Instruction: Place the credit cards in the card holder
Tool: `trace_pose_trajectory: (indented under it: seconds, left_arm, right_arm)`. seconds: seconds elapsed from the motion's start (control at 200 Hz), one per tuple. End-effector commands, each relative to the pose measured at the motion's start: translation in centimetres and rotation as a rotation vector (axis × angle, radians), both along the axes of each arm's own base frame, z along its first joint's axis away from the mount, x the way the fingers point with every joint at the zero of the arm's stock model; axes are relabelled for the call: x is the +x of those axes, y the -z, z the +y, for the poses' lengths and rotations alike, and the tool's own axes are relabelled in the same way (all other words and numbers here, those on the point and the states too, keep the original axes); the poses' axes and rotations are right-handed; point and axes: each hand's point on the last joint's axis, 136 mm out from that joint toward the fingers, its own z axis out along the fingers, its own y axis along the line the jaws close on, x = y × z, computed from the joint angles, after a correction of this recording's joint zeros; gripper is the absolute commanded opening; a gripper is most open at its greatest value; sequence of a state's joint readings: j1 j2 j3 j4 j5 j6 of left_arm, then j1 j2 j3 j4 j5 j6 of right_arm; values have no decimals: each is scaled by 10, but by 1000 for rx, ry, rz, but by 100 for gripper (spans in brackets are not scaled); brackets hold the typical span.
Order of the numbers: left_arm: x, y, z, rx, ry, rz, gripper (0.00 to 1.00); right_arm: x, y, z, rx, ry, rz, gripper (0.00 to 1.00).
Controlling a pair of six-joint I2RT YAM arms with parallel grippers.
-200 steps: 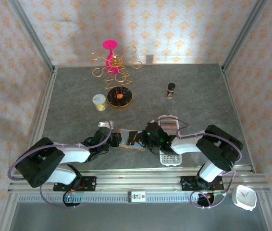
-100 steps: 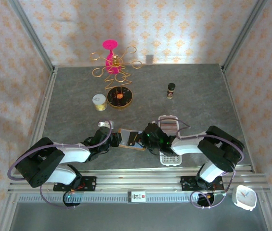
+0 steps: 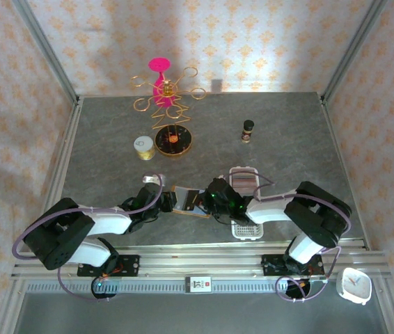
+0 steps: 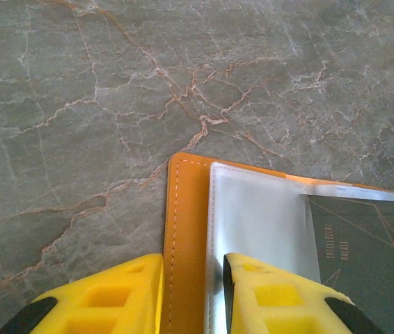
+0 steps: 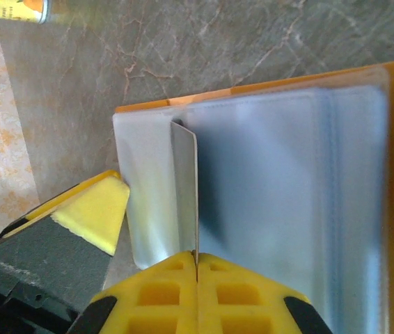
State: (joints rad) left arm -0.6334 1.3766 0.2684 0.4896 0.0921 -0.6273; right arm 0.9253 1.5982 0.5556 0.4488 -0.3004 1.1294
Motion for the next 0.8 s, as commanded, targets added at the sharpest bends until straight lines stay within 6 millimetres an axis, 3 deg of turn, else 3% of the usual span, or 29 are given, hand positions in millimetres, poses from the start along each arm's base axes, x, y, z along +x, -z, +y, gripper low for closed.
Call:
trace_pose_trajectory:
  seconds: [0.0, 0.425, 0.506, 0.656, 0.796]
  left_arm:
    - [1, 2, -2, 26, 13, 4, 27]
    - [1, 4, 1, 45, 3, 7, 27]
    - [1, 3, 1, 45, 3, 5, 27]
    - [1, 2, 1, 42, 4, 3, 27]
    - [0, 2, 0, 38, 8, 3, 27]
  right_arm:
    - [2, -4, 8, 11, -12, -21, 0]
    - [7, 0, 12, -12, -42, -68, 0]
    - [9, 4, 4, -73, -34, -84, 6]
    - [14, 9, -13, -193, -9, -102, 29]
    - [18, 8, -19, -250, -3, -122, 27]
